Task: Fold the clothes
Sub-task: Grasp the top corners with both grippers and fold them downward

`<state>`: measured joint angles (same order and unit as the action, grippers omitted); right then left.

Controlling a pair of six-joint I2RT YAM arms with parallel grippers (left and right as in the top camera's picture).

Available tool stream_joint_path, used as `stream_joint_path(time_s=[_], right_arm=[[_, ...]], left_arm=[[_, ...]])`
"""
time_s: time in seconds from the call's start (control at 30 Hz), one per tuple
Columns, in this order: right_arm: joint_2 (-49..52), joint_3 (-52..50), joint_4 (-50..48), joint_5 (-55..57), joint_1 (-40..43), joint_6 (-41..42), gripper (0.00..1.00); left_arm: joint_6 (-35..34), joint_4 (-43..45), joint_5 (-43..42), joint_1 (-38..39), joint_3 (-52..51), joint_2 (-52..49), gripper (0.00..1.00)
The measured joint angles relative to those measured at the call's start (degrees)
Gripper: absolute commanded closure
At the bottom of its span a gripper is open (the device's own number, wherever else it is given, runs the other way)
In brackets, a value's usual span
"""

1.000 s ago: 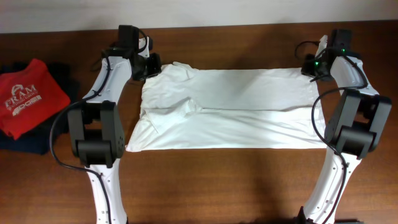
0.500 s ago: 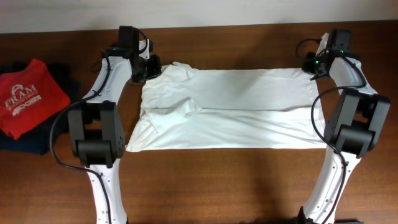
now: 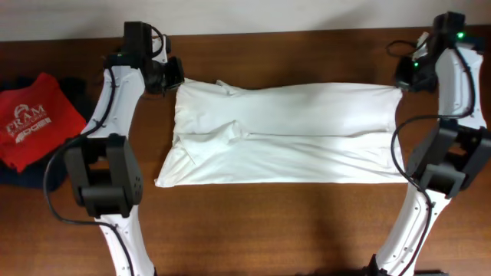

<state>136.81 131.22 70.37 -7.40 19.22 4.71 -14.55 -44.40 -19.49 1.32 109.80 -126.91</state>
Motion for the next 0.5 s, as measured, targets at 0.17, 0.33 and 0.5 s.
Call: stream_joint_path(time_s=[0.17,0.33,0.5], right_arm=[[-0.26,2.08,12.76,0.02,1.38,0.00,0.96],[-0.26,2.08,21.81,0.02,3.45,-0.85,0.92],[-0.26,2.01,26.71,0.02,3.74,-1.14,0.92]], left_arm=[[0.00,-8.20,1.99,0.04,0.04,3.65,0.99],[0.24,-20.55,5.27,0.04,0.15,4.57,1.00],[-0.02,-34.64,6.08,-0.17,0.26,4.57,1.00]])
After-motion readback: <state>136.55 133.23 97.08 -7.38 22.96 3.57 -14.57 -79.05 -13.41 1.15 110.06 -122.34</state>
